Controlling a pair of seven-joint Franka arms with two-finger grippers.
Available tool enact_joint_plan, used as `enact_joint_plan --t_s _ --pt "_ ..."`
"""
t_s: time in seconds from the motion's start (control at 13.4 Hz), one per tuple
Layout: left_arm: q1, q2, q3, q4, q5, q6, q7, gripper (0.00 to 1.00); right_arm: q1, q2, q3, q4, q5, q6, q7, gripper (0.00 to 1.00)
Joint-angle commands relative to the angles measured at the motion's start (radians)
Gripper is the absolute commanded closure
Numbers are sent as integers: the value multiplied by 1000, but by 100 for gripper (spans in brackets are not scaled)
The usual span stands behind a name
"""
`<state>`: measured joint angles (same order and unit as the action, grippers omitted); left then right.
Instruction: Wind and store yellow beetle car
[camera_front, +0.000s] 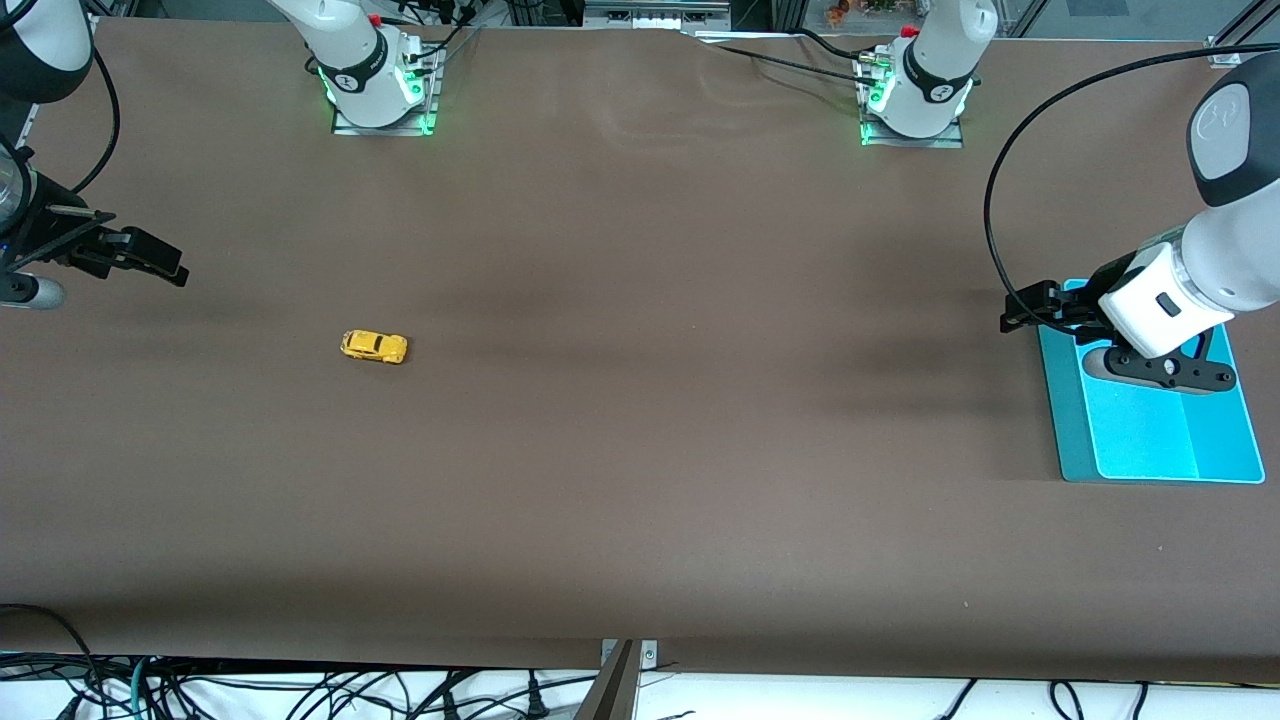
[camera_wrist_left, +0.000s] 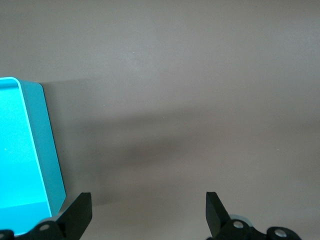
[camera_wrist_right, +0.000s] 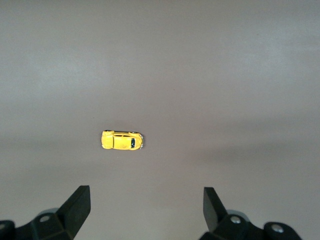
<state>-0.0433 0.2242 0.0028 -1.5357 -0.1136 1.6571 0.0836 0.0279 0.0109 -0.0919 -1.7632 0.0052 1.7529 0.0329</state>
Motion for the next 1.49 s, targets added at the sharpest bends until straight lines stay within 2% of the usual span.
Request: enact_joint_plan --t_s 0.0,0.67,1.04,1.26,1.41 --pt "5 4 -3 17 17 -10 15 0 -5 7 8 13 -5 -9 -10 0" --pt "-3 4 -1 20 14 -10 10 0 12 15 9 13 -7 -61 -10 0" --pt "3 4 -3 19 17 -10 13 0 33 8 24 -50 -13 -61 -14 0" --pt "3 4 -3 19 17 -10 13 0 33 4 55 -71 -13 -49 -115 0" --pt "2 4 -3 19 17 -10 13 0 33 11 84 -99 -13 -30 -250 0"
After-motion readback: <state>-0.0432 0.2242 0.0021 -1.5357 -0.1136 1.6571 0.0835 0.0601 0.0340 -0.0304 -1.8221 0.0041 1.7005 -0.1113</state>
